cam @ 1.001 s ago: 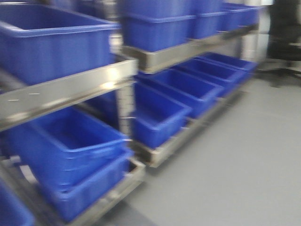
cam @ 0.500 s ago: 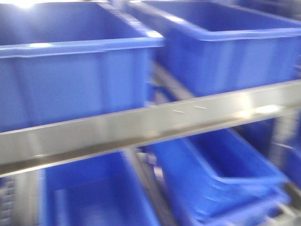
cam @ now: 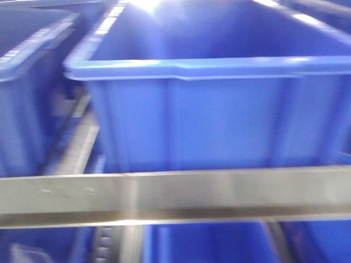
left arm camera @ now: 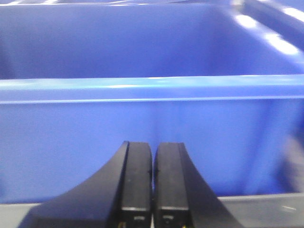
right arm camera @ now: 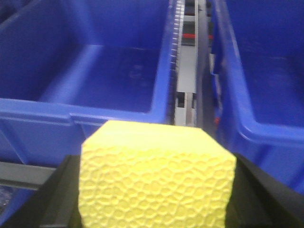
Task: Place yellow foam block on left shelf second layer
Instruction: 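Turn and align the base facing the second shelf layer's blue bin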
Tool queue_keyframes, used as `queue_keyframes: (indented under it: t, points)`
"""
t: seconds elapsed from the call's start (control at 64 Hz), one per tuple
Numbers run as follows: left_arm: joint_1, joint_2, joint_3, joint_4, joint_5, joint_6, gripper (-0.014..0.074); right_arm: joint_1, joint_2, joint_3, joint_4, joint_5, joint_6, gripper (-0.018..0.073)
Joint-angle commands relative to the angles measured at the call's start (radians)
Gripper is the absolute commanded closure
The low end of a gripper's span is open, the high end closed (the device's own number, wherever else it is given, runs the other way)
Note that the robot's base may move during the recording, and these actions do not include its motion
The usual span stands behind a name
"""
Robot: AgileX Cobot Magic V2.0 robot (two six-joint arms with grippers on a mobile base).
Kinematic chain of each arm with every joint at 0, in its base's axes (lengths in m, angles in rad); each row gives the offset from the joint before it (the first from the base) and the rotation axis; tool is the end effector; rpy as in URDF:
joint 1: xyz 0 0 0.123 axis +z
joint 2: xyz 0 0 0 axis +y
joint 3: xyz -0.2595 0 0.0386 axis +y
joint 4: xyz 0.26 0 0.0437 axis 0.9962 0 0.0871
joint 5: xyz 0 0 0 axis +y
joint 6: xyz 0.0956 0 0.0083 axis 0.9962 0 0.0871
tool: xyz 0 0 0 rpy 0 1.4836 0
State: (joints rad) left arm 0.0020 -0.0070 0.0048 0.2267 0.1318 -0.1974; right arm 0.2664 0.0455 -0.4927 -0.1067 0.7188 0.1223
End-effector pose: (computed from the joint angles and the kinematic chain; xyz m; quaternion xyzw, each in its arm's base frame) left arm 0.0960 0.0030 0.2003 -0.0011 0.7208 0.0208 0.6929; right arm 0.0521 0.0072 0.3079 -0.0637 0.7655 0.0716 0.6362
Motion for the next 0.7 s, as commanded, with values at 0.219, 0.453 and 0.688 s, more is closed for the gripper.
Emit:
queue_keyframes:
  t: [0.219, 0.453, 0.688]
  points:
    - [-0.004, -0.014, 0.026, 0.001, -0.085, -0.004, 0.0460, -0.004, 0.015, -0.027, -0.010, -0.087, -0.008, 0.0321]
    - [-0.004, -0.014, 0.026, 0.001, -0.085, -0.004, 0.0460, -0.004, 0.015, -0.027, -0.010, -0.087, -0.008, 0.0321]
    - [-0.004, -0.014, 0.026, 0.001, -0.085, -0.004, 0.0460, -0.004, 0.015, -0.027, -0.010, -0.087, -0.008, 0.0321]
